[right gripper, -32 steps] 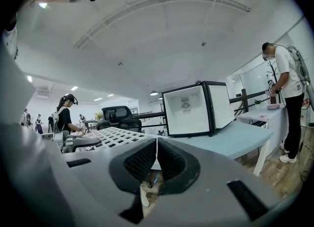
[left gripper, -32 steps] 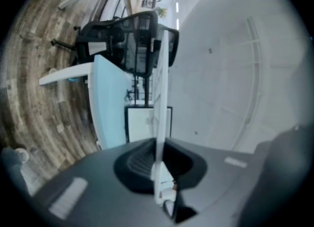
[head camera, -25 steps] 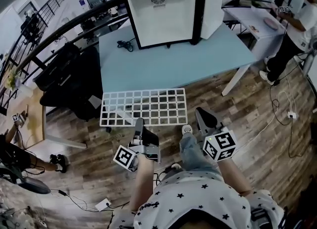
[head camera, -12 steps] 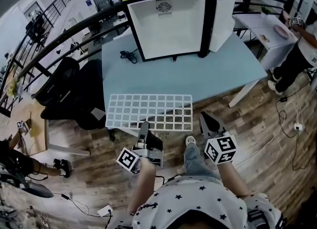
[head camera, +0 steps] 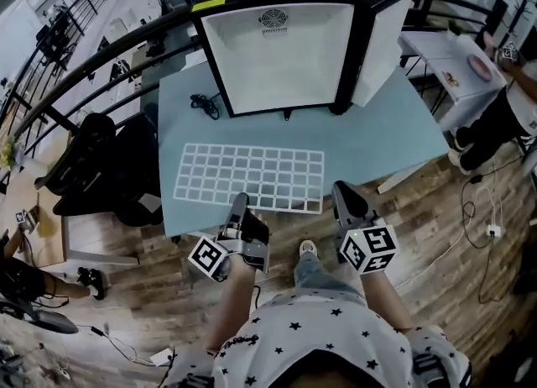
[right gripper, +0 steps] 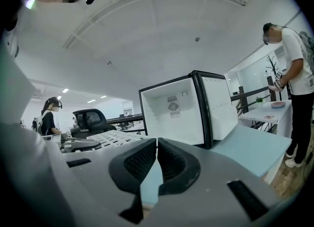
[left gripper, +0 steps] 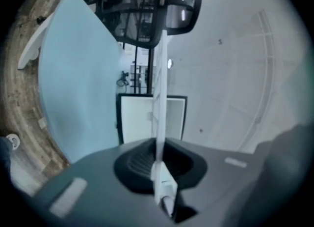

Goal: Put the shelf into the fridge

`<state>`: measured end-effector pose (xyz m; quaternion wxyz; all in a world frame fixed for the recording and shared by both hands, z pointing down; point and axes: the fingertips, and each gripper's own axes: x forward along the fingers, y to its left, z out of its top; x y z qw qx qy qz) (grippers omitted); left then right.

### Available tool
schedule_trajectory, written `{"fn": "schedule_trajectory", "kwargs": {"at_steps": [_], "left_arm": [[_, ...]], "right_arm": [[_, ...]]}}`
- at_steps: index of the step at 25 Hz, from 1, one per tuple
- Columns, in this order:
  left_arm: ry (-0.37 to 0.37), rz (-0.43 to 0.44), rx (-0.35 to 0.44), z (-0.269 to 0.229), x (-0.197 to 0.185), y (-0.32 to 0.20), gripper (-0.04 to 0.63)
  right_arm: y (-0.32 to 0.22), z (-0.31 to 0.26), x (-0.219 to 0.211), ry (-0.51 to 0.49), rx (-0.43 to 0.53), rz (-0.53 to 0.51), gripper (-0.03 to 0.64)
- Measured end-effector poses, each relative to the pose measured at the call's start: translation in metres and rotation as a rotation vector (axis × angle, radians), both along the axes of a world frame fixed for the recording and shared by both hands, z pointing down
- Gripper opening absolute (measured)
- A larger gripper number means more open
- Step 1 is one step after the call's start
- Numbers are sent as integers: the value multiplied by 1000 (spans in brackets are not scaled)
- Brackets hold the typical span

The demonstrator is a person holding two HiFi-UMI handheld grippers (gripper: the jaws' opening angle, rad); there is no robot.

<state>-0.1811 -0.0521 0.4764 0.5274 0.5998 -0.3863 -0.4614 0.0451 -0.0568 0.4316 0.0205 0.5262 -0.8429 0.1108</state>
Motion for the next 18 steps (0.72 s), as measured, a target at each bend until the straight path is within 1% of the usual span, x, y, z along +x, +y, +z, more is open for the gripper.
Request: {"fn": "schedule_trajectory", "kwargs": {"at_steps": [4, 11, 14, 18], "left_arm": [[-7, -8, 4, -2, 12, -35, 35], [9, -20, 3, -1, 38, -88, 35], [5, -25, -10, 3, 48, -110, 35], [3, -39, -11, 4, 65, -138, 34]], "right_arm": [[-32, 0, 12, -8, -1, -9, 21], [-75, 5, 32, 5, -12, -32, 23], [-91, 8, 37, 5, -14, -70, 23], [-111, 10, 48, -34, -20, -130, 23]]}}
